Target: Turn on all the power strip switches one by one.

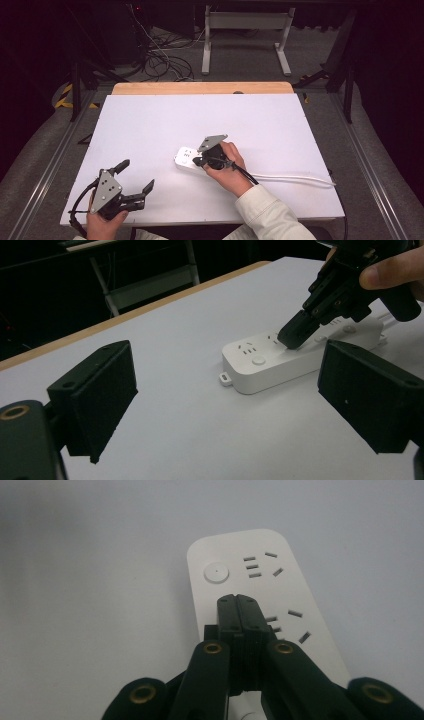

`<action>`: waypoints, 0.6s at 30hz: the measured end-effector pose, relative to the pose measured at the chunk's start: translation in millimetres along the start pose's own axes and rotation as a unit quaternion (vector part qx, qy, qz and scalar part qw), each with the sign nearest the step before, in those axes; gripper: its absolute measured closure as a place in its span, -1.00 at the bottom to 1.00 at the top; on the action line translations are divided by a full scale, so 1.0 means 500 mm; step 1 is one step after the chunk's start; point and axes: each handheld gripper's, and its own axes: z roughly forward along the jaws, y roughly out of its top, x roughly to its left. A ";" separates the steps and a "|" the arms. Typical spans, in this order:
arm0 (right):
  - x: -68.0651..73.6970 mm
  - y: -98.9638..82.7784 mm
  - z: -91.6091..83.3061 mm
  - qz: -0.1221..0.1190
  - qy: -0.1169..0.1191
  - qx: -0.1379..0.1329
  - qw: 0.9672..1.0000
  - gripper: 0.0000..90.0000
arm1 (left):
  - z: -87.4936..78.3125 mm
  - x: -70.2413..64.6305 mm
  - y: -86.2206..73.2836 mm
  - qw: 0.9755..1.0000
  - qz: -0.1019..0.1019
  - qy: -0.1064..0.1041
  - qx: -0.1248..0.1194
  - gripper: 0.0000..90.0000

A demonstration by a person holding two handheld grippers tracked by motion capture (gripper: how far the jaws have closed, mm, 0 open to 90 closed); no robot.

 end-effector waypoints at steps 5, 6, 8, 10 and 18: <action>0.002 -0.001 0.001 -0.006 -0.003 0.002 1.000 1.00 | 0.000 -0.001 0.000 1.000 0.000 0.000 0.000 -0.80; 0.003 -0.001 0.001 -0.008 -0.003 0.003 1.000 1.00 | 0.000 -0.001 0.000 1.000 0.000 0.000 0.000 -0.80; 0.004 -0.001 0.002 -0.007 -0.005 0.004 1.000 1.00 | 0.000 0.000 0.000 1.000 0.002 0.001 0.000 -0.80; 0.004 -0.001 0.003 -0.006 -0.005 0.004 1.000 1.00 | 0.000 -0.001 0.000 1.000 0.000 0.000 0.000 -0.80; 0.008 -0.001 0.004 -0.014 -0.012 0.008 1.000 1.00 | 0.000 0.000 0.000 1.000 0.002 0.002 0.000 -0.80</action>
